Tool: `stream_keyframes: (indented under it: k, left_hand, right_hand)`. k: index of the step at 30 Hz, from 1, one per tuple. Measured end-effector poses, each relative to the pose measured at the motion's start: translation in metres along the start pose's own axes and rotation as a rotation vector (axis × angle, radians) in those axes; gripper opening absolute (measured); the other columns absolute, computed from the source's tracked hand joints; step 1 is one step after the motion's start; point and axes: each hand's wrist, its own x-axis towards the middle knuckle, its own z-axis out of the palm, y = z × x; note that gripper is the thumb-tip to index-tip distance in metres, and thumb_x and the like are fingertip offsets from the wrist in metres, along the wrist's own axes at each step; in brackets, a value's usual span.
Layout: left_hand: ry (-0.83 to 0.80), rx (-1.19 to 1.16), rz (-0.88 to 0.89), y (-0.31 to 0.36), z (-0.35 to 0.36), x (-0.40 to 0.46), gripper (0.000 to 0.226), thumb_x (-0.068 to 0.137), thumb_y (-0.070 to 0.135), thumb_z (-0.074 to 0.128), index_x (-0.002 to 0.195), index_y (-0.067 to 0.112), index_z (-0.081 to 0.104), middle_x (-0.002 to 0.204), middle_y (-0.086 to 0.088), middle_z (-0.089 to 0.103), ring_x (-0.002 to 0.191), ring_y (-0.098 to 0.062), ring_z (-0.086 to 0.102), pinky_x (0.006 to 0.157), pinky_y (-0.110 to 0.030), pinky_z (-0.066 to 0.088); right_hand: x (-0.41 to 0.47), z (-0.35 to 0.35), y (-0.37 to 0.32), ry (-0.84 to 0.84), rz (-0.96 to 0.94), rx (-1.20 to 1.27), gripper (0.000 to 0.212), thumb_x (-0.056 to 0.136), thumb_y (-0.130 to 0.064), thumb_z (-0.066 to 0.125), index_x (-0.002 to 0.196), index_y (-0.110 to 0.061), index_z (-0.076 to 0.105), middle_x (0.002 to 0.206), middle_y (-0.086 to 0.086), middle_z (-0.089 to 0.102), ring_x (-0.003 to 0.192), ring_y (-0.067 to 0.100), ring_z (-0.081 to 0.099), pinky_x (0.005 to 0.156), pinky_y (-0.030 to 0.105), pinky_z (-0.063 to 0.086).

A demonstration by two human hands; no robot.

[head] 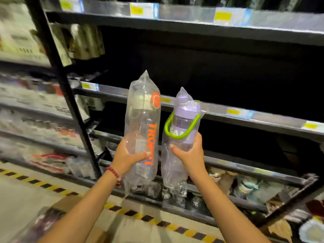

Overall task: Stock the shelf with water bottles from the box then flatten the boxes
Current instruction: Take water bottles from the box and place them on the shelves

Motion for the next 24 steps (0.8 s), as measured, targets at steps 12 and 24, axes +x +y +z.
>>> stream_keyframes:
  k: [12, 24]
  left_hand:
    - [0.177, 0.05, -0.189, -0.066, -0.139, 0.035, 0.074, 0.035, 0.043, 0.074, 0.105, 0.036, 0.052, 0.102, 0.014, 0.064, 0.093, 0.006, 0.061, 0.07, -0.01, 0.047]
    - [0.154, 0.209, -0.324, -0.171, -0.139, 0.127, 0.079, 0.042, 0.046, 0.081, 0.11, 0.014, 0.061, 0.096, -0.004, 0.07, 0.09, -0.021, 0.068, 0.07, -0.037, 0.059]
  right_hand:
    - [0.015, 0.176, 0.031, -0.142, 0.167, 0.046, 0.073, 0.06, -0.035, 0.082, 0.118, -0.027, 0.037, 0.112, -0.005, 0.053, 0.1, 0.008, 0.055, 0.073, 0.003, 0.042]
    - [0.087, 0.228, 0.123, -0.145, 0.316, 0.011, 0.063, 0.045, -0.044, 0.069, 0.104, -0.028, 0.052, 0.099, 0.001, 0.063, 0.088, 0.015, 0.064, 0.068, 0.029, 0.056]
